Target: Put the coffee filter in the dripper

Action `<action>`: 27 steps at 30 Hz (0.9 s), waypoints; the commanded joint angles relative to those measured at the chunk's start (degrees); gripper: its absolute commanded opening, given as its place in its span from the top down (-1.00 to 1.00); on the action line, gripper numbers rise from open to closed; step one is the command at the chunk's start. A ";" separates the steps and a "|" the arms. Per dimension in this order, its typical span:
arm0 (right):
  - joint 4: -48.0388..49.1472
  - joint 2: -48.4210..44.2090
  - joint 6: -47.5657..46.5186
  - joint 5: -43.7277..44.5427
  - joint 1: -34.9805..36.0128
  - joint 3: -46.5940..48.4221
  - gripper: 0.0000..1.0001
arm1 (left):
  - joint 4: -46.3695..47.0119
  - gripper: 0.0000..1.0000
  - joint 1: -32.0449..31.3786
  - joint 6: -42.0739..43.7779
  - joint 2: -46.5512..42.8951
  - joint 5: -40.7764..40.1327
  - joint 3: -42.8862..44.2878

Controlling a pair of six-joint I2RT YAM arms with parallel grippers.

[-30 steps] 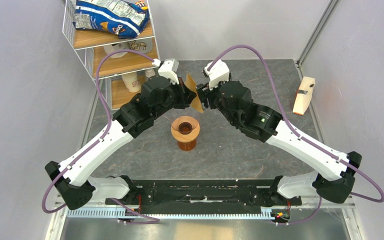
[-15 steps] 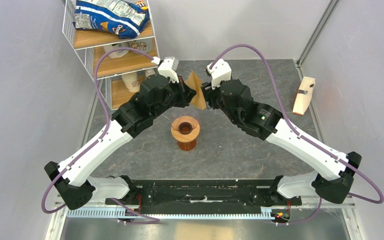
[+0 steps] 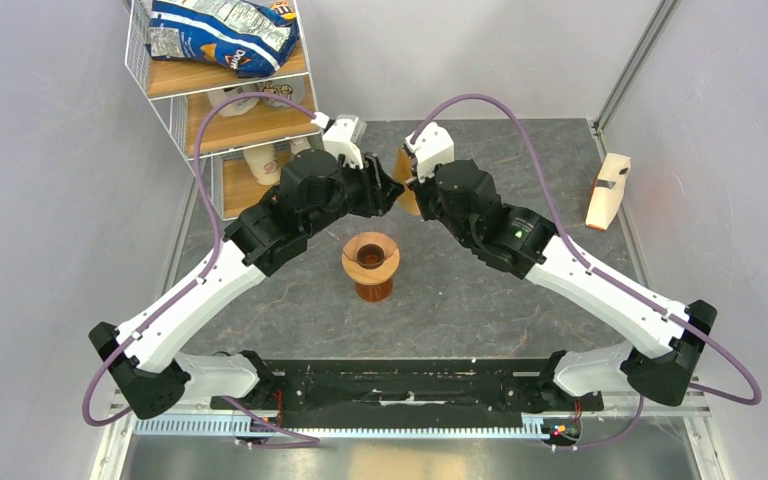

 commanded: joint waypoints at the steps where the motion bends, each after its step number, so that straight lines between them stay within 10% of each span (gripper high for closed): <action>1: 0.63 -3.35 1.19 -5.63 -3.53 -0.16 1.00 | 2.90 -0.23 0.01 9.71 -3.84 9.10 0.75; 14: 4.11 -15.06 18.06 -61.01 -18.52 -7.12 1.00 | 1.76 -0.54 4.58 47.44 -20.48 27.00 -8.98; 20: 5.25 -16.19 21.80 -75.31 -18.52 -8.74 1.00 | -3.03 -0.47 4.53 70.23 -20.56 34.11 -11.08; 27: 4.38 -15.96 22.50 -77.31 -18.52 -9.70 1.00 | -4.82 -0.44 3.90 75.75 -18.27 34.76 -9.68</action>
